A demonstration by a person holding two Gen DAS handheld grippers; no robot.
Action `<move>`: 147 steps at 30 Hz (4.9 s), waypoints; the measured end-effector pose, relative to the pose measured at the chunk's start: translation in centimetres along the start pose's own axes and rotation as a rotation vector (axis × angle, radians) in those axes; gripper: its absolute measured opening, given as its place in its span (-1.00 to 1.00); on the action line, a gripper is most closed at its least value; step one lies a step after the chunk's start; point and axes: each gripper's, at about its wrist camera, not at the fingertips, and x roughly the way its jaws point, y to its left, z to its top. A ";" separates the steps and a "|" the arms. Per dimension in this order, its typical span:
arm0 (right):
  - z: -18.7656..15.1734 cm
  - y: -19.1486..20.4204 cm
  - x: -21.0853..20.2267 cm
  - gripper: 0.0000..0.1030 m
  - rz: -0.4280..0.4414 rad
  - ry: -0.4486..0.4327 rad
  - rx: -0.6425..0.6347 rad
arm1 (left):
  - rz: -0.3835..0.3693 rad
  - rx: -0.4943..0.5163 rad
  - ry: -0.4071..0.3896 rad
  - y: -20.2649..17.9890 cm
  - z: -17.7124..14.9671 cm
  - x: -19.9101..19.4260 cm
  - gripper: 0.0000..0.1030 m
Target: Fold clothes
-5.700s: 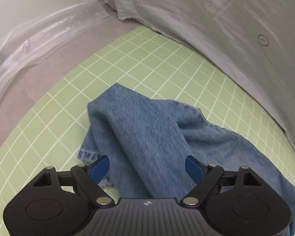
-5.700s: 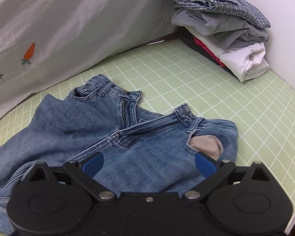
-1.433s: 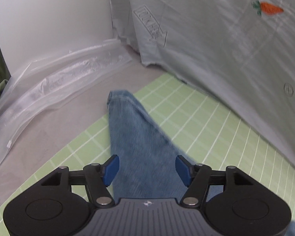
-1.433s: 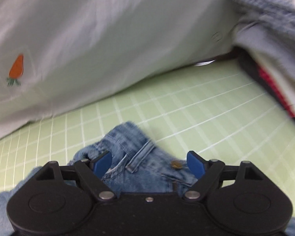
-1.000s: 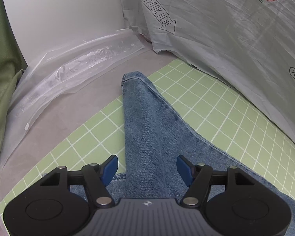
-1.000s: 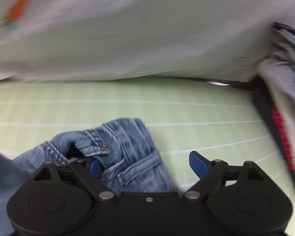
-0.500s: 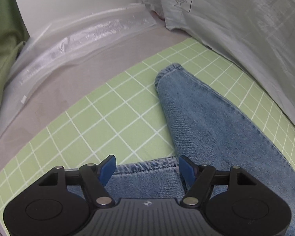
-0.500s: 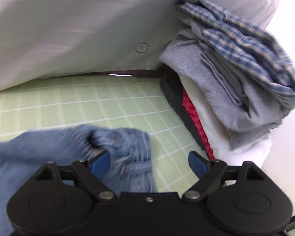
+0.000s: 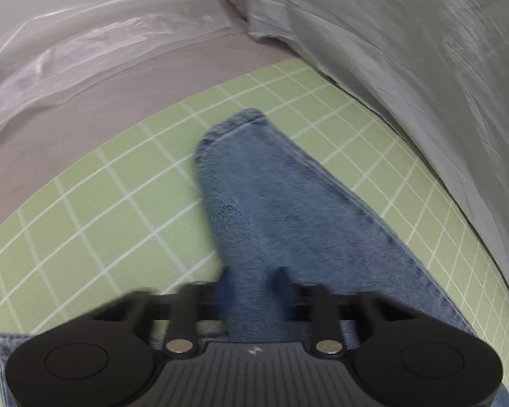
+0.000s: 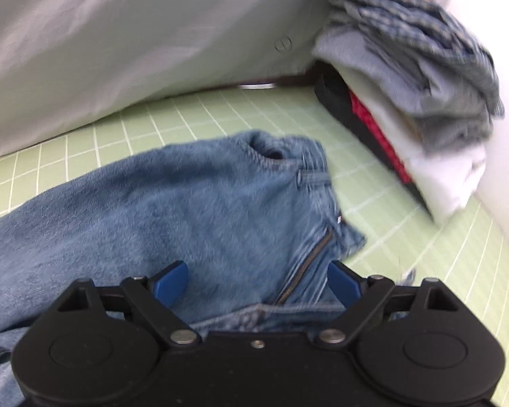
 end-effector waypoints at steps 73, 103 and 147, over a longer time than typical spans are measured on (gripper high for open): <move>-18.1 1.2 -19.2 0.87 0.285 0.111 -0.158 | 0.035 0.104 0.026 10.9 -6.6 -8.1 0.18; -24.1 4.1 -22.1 0.98 0.394 0.162 -0.186 | 0.026 0.283 -0.187 17.7 -8.1 -15.8 0.61; -19.5 -5.7 -14.9 1.00 0.346 0.085 0.247 | -0.091 0.309 -0.123 10.6 -7.5 -15.7 0.46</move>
